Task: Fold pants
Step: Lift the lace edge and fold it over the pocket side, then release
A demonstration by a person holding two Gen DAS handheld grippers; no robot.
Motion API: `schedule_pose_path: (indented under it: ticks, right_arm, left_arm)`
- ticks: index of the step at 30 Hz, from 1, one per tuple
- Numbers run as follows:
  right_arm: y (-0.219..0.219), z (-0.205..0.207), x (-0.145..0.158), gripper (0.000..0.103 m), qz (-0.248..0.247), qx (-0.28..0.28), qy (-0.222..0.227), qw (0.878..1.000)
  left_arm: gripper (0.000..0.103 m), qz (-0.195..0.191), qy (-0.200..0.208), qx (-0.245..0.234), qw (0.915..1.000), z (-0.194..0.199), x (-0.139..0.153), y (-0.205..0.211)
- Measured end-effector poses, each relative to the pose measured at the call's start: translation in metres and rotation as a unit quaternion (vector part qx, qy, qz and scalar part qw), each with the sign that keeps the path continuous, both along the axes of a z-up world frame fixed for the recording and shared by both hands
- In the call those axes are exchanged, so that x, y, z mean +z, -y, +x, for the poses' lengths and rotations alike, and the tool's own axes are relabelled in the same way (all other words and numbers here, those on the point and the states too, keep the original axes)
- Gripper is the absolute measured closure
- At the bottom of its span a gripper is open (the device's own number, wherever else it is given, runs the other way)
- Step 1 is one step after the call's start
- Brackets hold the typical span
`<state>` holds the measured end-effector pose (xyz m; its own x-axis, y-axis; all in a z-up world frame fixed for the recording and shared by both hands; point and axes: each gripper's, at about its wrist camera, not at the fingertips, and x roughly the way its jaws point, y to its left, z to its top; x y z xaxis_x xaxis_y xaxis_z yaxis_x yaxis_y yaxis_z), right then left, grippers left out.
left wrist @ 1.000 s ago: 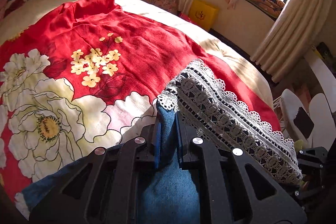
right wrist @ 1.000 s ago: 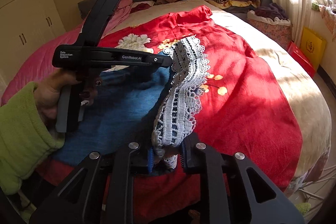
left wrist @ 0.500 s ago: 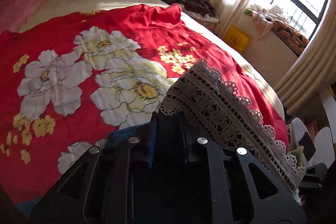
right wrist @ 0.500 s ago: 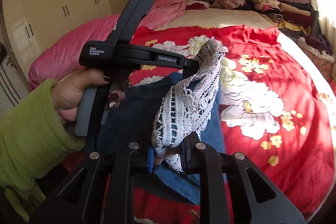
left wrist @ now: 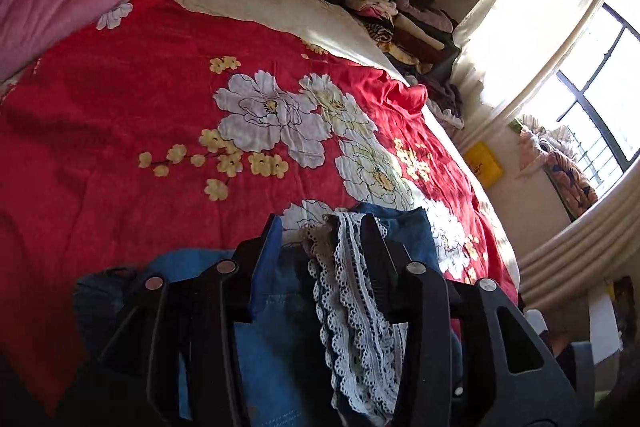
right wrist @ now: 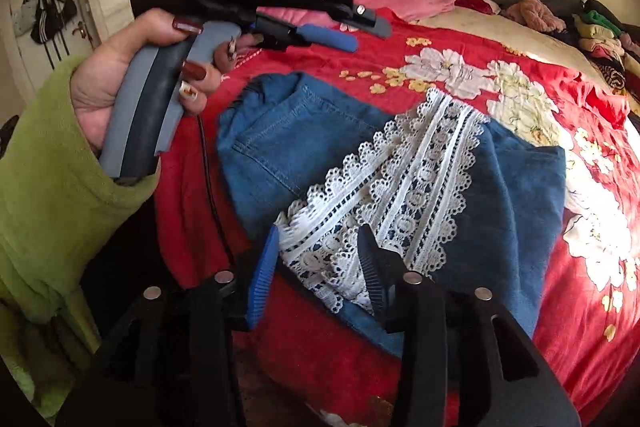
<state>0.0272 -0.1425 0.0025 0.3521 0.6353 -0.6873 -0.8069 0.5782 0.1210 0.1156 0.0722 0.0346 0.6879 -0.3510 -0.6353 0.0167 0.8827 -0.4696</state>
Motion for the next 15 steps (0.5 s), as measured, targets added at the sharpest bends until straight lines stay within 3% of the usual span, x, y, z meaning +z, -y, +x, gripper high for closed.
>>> schedule_pose_path:
  ticks: [4,10,15]
  right_arm:
    - [0.036,0.014,0.018,0.051,0.034,-0.050,0.013,0.998]
    - [0.091,0.052,0.017,0.050,0.031,-0.177,-0.017,0.984]
    - [0.072,0.022,0.009,0.052,-0.020,-0.091,0.021,0.995]
  left_arm:
    - [0.054,-0.016,-0.020,-0.035,0.9990,-0.005,-0.008,0.013]
    - [0.050,0.011,-0.053,-0.066,0.9963,0.005,-0.026,0.046]
    - [0.050,0.037,-0.060,-0.087,0.9937,-0.014,-0.036,0.065]
